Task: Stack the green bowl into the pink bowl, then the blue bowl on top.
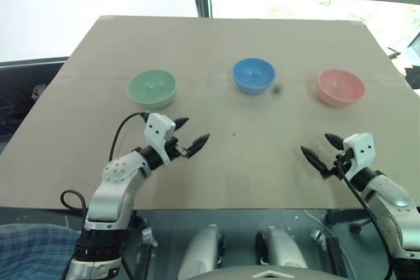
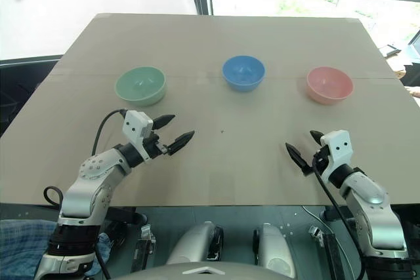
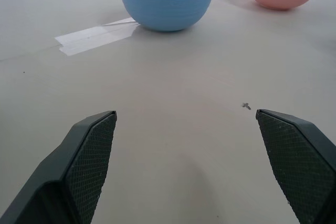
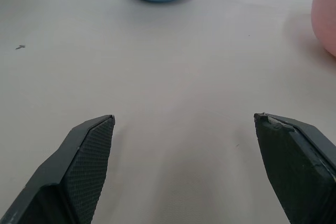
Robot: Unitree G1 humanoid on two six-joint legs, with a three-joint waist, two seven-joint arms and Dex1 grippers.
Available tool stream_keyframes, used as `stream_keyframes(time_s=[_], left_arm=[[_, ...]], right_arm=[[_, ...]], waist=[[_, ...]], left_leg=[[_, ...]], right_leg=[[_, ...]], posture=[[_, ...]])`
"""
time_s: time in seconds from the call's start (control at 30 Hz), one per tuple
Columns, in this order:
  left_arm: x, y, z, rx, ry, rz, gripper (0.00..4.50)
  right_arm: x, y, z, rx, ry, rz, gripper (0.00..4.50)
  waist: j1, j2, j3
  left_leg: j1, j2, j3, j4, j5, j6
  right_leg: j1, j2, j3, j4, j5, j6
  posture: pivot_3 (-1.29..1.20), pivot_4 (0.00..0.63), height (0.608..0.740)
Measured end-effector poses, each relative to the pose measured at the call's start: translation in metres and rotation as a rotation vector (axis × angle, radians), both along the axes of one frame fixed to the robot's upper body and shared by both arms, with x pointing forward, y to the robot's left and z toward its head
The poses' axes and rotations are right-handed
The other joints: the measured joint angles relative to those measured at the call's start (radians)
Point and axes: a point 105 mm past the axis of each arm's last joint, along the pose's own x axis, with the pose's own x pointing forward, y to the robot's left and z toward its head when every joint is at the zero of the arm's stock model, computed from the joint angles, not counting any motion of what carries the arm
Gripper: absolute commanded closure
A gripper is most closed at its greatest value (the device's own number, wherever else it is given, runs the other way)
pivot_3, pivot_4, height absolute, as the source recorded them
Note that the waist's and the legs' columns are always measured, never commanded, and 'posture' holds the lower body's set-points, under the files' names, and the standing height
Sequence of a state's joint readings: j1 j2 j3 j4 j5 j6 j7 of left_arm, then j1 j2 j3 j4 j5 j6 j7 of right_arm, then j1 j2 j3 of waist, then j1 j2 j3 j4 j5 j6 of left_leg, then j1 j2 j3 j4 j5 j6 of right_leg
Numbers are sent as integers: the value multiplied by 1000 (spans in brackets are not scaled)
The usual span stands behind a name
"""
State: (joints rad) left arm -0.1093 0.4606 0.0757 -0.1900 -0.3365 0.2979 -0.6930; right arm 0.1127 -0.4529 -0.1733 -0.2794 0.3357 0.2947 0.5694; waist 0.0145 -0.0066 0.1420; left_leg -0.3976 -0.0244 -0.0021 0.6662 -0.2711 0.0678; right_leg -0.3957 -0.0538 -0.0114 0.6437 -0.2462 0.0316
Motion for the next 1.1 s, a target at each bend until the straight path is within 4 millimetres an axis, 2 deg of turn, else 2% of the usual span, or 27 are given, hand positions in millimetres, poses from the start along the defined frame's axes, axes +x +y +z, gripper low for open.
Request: stream_keyframes(time_s=[0.77,1.1], left_arm=[[-7,-6,0,-21,-4,-24,0],[-6,-12,8,-57,-21,-60,0]], right_arm=[[1,-3,1,-29,9,11,29],[2,-5,0,-97,8,9,29]], waist=[[0,0,0],[0,0,0]], left_leg=[[0,0,0,0,0,0],[0,0,0,0,0,0]], right_leg=[[0,0,0,0,0,0],[0,0,0,0,0,0]], posture=[[0,150,740],[0,150,740]])
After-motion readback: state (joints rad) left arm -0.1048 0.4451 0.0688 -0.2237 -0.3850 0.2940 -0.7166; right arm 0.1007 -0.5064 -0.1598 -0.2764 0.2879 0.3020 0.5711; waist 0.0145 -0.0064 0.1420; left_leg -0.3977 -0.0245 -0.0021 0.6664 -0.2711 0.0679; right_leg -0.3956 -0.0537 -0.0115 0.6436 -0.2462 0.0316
